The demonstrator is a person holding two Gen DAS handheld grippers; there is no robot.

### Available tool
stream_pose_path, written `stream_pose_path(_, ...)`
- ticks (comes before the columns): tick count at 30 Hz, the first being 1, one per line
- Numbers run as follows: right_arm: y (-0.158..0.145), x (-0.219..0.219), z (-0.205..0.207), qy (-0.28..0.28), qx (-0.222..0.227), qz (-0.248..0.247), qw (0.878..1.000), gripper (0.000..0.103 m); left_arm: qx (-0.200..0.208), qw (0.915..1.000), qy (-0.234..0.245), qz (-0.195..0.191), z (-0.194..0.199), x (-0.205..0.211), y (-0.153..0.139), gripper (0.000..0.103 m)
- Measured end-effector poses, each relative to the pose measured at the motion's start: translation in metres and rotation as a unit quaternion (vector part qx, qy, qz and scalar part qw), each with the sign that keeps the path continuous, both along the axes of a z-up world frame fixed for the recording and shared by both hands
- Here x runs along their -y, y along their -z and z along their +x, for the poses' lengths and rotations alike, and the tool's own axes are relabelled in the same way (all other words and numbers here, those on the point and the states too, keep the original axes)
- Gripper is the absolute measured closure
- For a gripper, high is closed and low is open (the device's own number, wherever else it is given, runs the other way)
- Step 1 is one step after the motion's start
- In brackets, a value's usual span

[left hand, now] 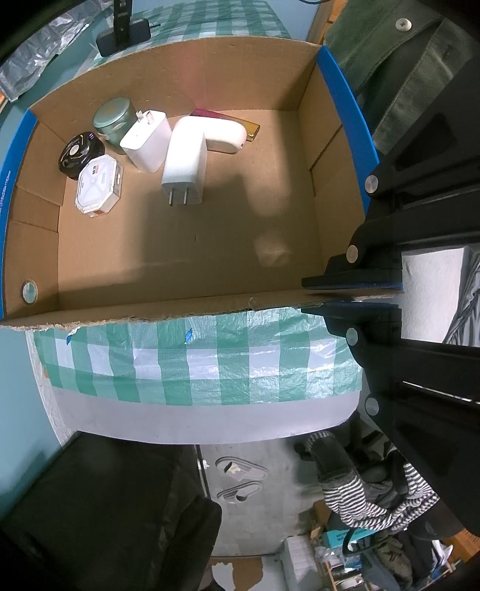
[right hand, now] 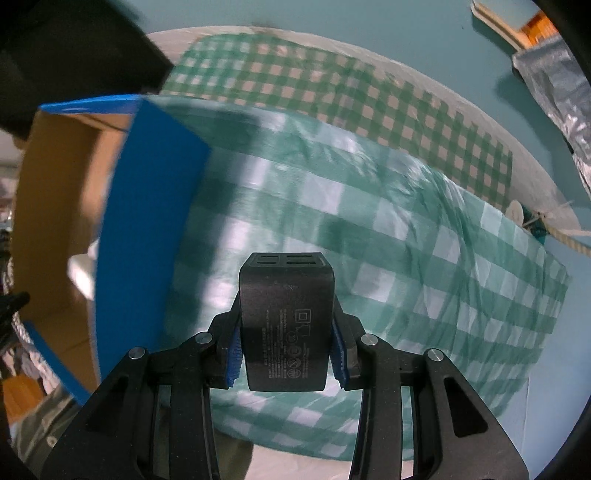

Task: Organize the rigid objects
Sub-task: 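Lift the black adapter with the right gripper and carry it over the box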

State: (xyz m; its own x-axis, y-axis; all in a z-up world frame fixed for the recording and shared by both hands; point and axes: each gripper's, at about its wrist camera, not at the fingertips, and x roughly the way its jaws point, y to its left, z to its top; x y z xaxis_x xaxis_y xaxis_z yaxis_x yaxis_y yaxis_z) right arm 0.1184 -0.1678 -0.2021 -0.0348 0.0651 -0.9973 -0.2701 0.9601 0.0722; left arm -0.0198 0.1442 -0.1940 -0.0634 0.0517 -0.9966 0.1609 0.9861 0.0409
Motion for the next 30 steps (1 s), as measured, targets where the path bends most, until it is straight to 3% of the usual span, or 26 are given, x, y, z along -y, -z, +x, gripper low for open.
stream_pose_path(15, -0.062, -0.077, -0.027, -0.075, 0.038, 0.049, 0.995, 0.065, 0.0, 1.0, 0.005, -0.006, 0.001, -0.002, 0.0, 0.099)
stream_pose_path(22, -0.066, -0.113, -0.038, -0.105, 0.037, 0.066, 0.992, 0.065, 0.0, 1.0, 0.007, -0.007, 0.001, -0.002, 0.001, 0.099)
stream_pose_path(30, -0.05, -0.142, -0.048, -0.127, 0.026, 0.063, 0.99, 0.065, 0.001, 0.9999, 0.009, -0.009, 0.0, -0.001, 0.001, 0.099)
